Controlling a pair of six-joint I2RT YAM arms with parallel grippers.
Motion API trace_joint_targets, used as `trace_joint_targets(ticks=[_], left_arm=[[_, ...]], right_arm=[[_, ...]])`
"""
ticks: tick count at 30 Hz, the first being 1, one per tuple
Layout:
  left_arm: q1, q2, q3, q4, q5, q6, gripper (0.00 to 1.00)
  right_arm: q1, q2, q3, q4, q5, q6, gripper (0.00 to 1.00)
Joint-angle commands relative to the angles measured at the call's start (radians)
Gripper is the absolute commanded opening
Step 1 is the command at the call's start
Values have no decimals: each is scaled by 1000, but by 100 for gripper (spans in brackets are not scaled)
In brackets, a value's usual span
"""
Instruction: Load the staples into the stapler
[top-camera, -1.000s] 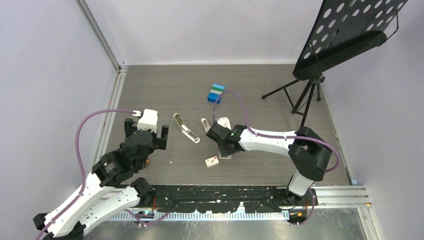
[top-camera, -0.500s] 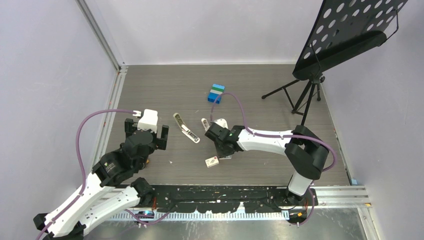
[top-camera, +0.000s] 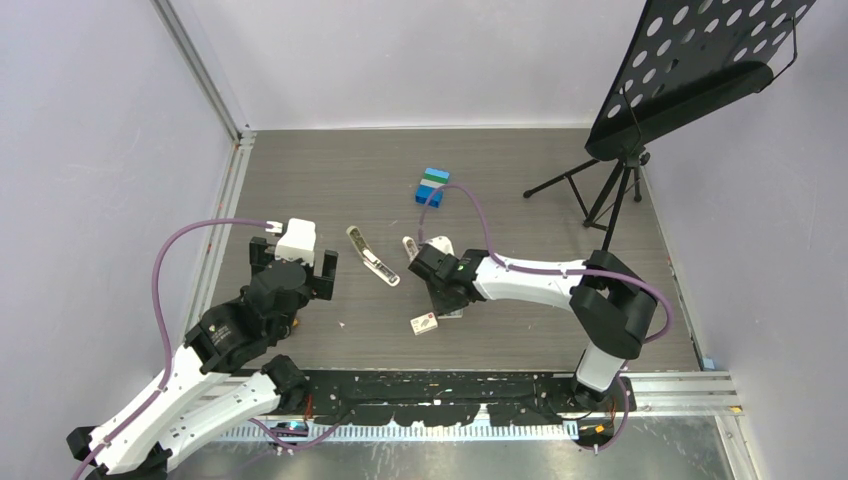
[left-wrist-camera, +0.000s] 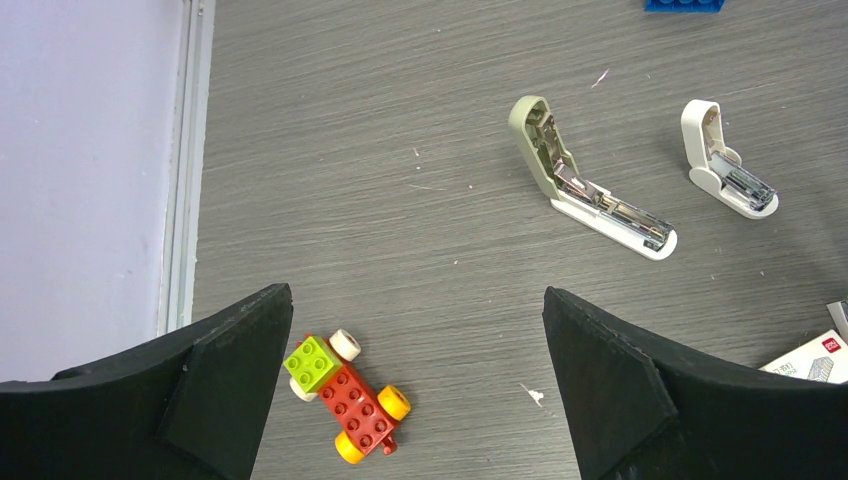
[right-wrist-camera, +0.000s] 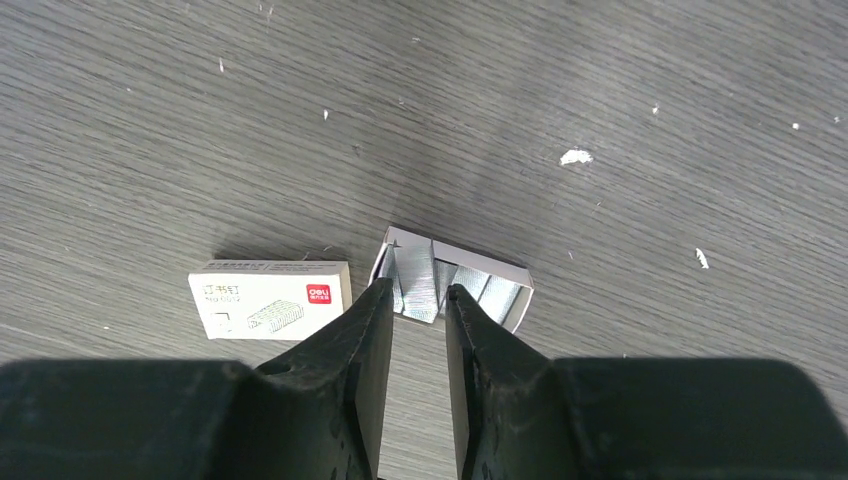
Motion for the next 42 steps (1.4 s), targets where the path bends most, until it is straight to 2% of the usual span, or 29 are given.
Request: trace_joint_targets(ticks=[1,8,24,30,38,42], left_arm=[[7,-4,2,37,3,-6,99],[7,-5,2,37,6,-6,99],[8,-12,0,37,7,-6,99],[9,-11,0,37,6,-6,99],[10,-10,0,38,8,-6,99],[11,-10,0,37,7,-6,99]], right_arm=[[-1,-19,58,-37,29,-18,32],[-1,-12,105,-58,46,-23,36],[-1,77,139,-39,68,-18,34],[-1,95,142,-29,64,-22,30],[0,83,133,-29,65,-24,17],[-1,60,133,-31,66,-30,14]])
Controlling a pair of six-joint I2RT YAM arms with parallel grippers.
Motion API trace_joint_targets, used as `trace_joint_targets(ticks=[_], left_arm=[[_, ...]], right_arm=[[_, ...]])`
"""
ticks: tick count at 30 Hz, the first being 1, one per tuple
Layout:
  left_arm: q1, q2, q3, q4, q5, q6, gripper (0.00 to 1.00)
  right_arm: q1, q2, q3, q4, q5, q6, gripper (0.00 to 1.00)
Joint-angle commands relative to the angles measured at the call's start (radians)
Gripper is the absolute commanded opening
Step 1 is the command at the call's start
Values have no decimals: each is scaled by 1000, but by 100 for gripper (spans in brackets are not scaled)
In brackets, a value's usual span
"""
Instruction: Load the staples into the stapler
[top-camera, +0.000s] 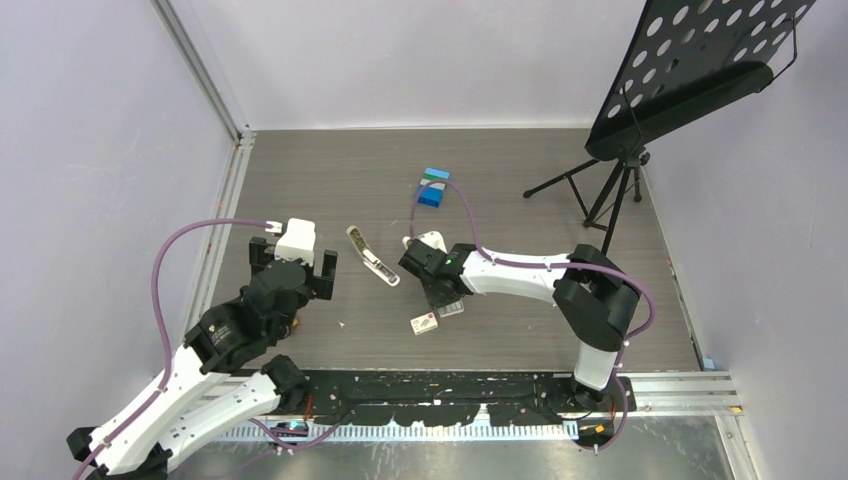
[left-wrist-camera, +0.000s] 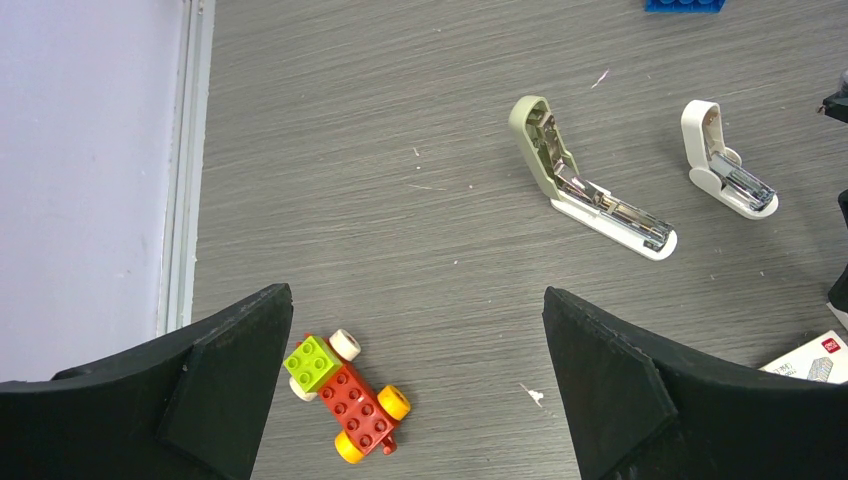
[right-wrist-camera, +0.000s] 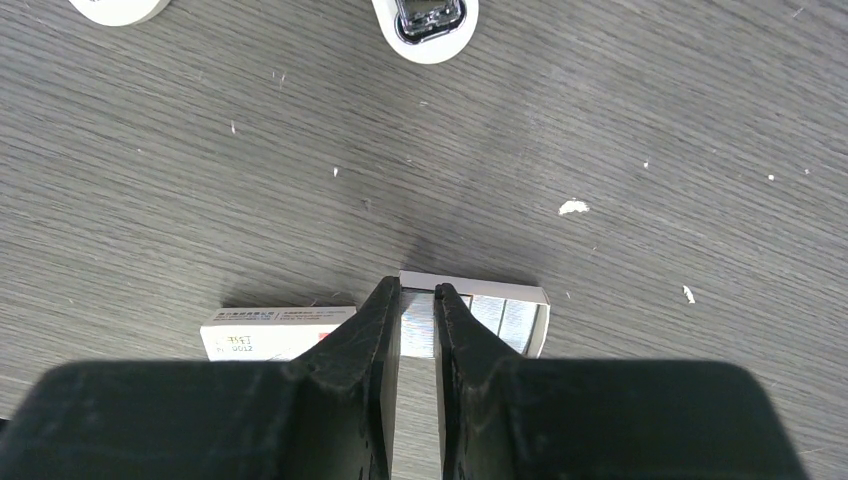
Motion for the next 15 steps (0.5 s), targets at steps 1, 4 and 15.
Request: trace_joint_targets(ticks=[1,4,15], left_arm=[[7,-9,0,37,5,-6,99],[7,-10,1,37,6,-6,99],[10,-34,3,37,14,-6,99]], right_arm=[[-1,-34,30,11,19,-11,14],[0,-58,38,12,28,-25,14],[-2,-127,67,110,93,-171,14]])
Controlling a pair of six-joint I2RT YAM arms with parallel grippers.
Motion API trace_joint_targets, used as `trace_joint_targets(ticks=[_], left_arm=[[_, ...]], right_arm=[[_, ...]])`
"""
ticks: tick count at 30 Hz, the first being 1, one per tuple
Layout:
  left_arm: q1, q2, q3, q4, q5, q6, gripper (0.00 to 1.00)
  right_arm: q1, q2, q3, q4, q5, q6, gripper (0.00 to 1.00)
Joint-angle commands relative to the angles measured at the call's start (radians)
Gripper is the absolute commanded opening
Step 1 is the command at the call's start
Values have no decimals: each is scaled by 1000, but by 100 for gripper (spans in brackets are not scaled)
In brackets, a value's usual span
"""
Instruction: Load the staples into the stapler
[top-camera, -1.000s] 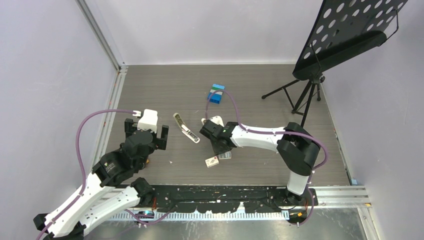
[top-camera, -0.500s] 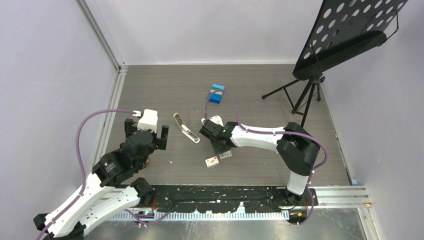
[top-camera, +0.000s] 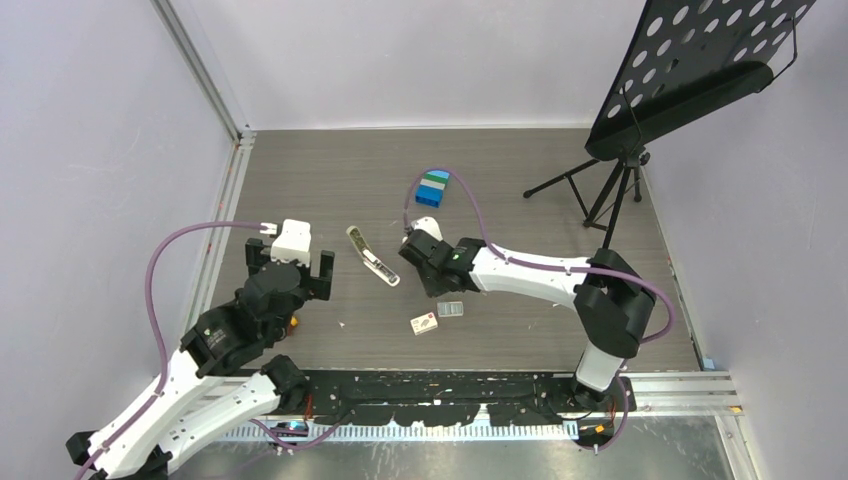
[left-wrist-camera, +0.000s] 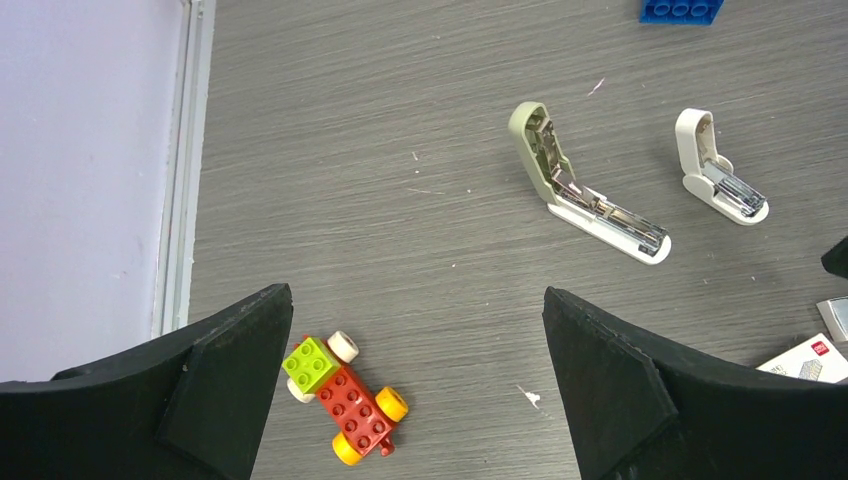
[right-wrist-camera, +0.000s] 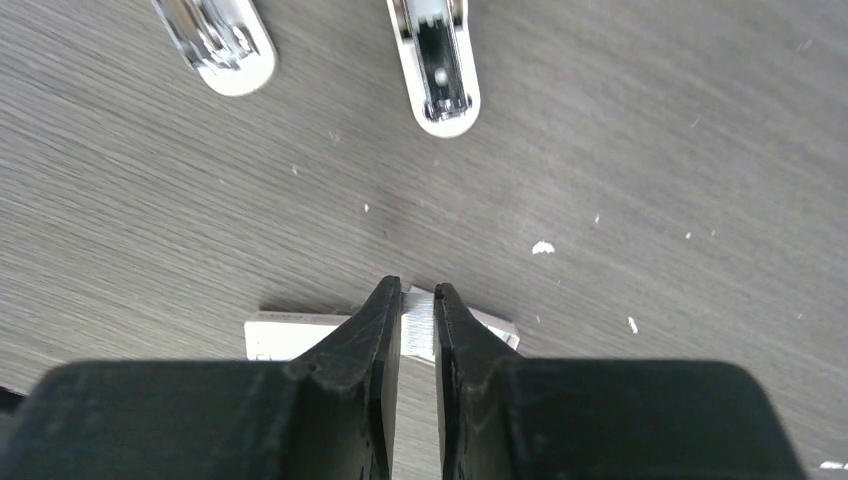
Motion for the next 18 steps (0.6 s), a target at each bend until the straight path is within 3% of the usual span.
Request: trace_joint_targets(ticks=[1,5,12,18], left_arm=[[6,-15,3,35,8,-6,99],[9,-32,3,30,15,-8,99],[19,-74,-2,41,17,-1,99],[31,-78,-17,70,35,30,99]], right_arm=[[-3,-65,44,101,56,-95,14],[-13,-82,24,203,70,-143,14],[-31,-149,-119,550,42,-243,14],[-70,-129,-151,677,36,-300,14]])
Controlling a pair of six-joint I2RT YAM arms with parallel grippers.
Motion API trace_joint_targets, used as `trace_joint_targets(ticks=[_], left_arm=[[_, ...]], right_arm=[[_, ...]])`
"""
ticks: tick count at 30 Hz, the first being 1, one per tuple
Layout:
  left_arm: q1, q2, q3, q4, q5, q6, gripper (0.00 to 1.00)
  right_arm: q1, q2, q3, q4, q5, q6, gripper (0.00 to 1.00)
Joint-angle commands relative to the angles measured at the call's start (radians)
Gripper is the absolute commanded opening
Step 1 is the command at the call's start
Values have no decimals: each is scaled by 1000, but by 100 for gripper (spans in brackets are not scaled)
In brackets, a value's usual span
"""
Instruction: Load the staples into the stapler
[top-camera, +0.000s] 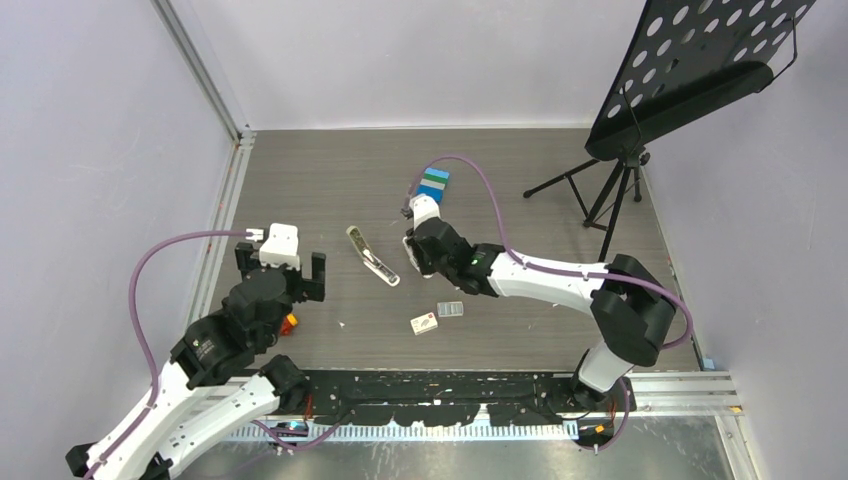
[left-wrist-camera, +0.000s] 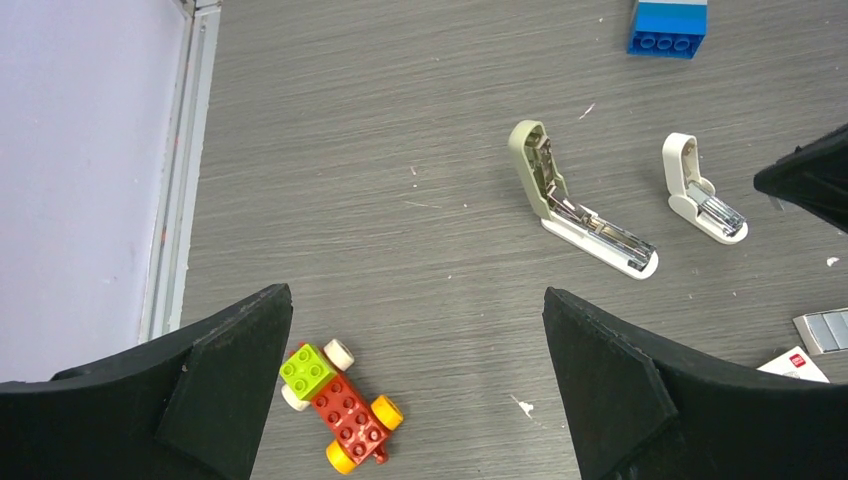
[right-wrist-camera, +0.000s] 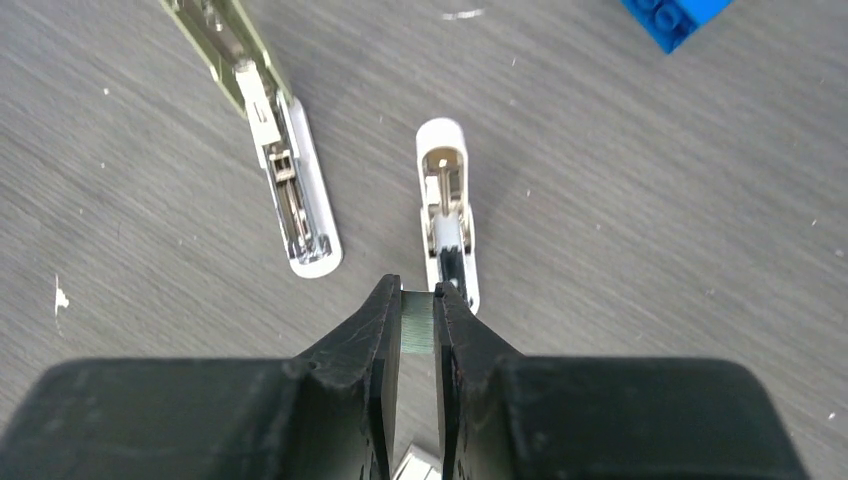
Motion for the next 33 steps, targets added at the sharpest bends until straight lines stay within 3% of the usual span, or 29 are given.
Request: trace_joint_targets(ticks=[1,7,16,22,26,29,30,33], left_arm=[[13,1,-12,67,19,29,100],[45,18,-24,94,34,56,100],[146,35,-17,109,130,54,100],[174,30,-21,114,158,48,100],[179,33,-21,113,160,48,100],[187,37,-20,115,166,48,100],[190,37,-21,115,167,48,99],[197,45,-21,117,176,48,99]], right_arm=[[-34,-16,-21,199,-16,-63,14],[-58,-15,-113,330,-89,-84,12],[-63,16,-123,427,-176,-144,14],[-64,30,-240,667,-248,-221,15],[-64,49,-384,955,-268,-285,11],[-65,70,-462,1131,-251,-293,15],[-66,65,-453,1103,-254,-291,15],[-69,41,-350,804,-283,-305,13]])
